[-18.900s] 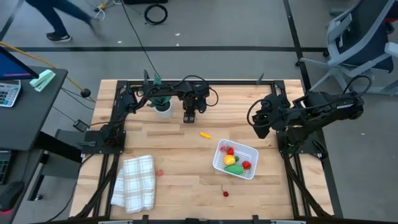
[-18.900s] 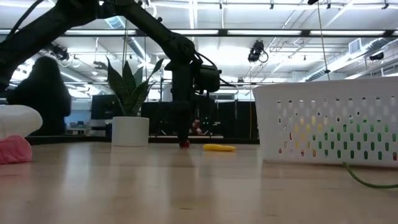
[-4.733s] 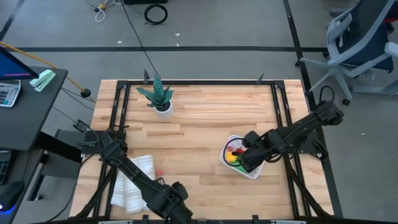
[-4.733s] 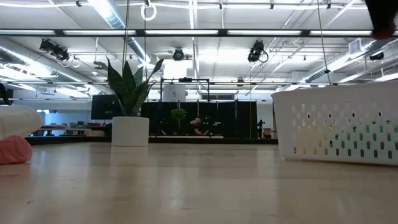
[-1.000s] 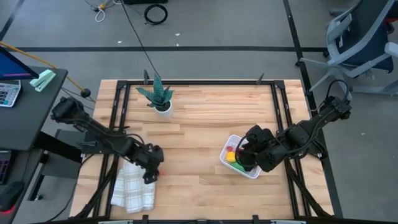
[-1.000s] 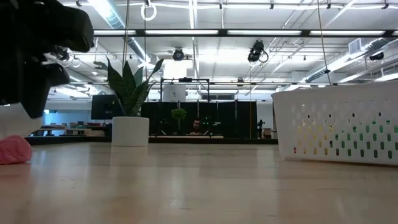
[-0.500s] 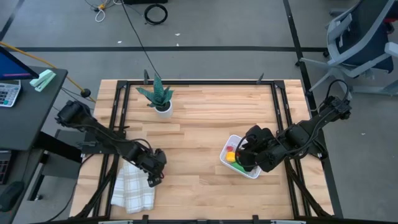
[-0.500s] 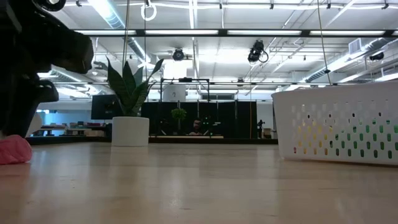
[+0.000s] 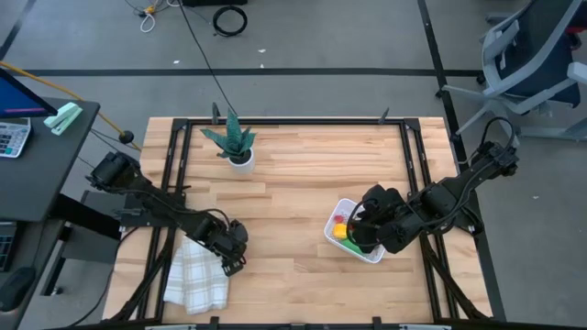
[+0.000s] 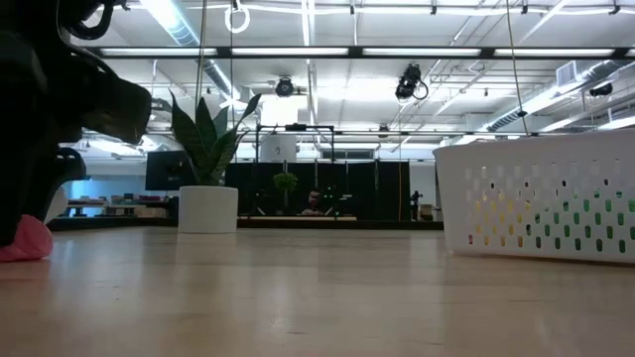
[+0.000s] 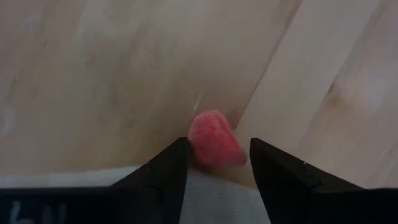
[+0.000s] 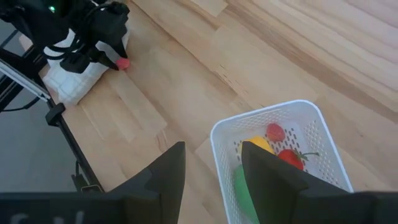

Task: Pick and placing Produce into tupperware
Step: Put the pink peach into the white basket, then return to Home Position

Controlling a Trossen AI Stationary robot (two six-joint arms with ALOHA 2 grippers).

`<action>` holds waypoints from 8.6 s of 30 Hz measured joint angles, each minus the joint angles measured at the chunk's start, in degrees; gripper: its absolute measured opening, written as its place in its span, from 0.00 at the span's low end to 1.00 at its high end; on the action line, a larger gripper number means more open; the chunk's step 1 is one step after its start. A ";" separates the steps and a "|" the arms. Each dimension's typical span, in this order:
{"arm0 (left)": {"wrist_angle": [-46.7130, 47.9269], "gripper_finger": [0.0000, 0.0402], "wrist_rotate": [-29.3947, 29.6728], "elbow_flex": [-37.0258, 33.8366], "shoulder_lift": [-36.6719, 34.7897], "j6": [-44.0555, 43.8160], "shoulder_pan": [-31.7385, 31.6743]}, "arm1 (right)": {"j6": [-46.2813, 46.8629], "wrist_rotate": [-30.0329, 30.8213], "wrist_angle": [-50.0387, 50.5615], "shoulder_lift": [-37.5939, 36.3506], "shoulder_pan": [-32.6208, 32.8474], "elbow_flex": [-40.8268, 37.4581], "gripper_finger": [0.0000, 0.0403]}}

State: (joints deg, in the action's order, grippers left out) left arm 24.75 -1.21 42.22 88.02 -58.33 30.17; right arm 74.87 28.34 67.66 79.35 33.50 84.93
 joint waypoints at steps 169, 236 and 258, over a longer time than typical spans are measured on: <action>-42.43 0.35 24.55 -41.39 -87.76 40.92 -29.27 | -50.87 -21.77 -86.22 -57.29 -34.36 -73.24 0.41; -37.75 0.35 24.52 -41.70 -87.66 41.01 -29.27 | -43.23 -28.17 -69.70 -63.19 -34.07 -84.32 0.41; -37.73 0.35 24.52 -41.70 -87.68 40.98 -29.27 | -43.08 -26.88 -68.15 -62.21 -34.10 -83.97 0.41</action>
State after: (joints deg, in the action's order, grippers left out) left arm -12.97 23.31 0.51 0.34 -17.34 0.91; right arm 31.79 1.45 -0.49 17.15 -0.60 0.95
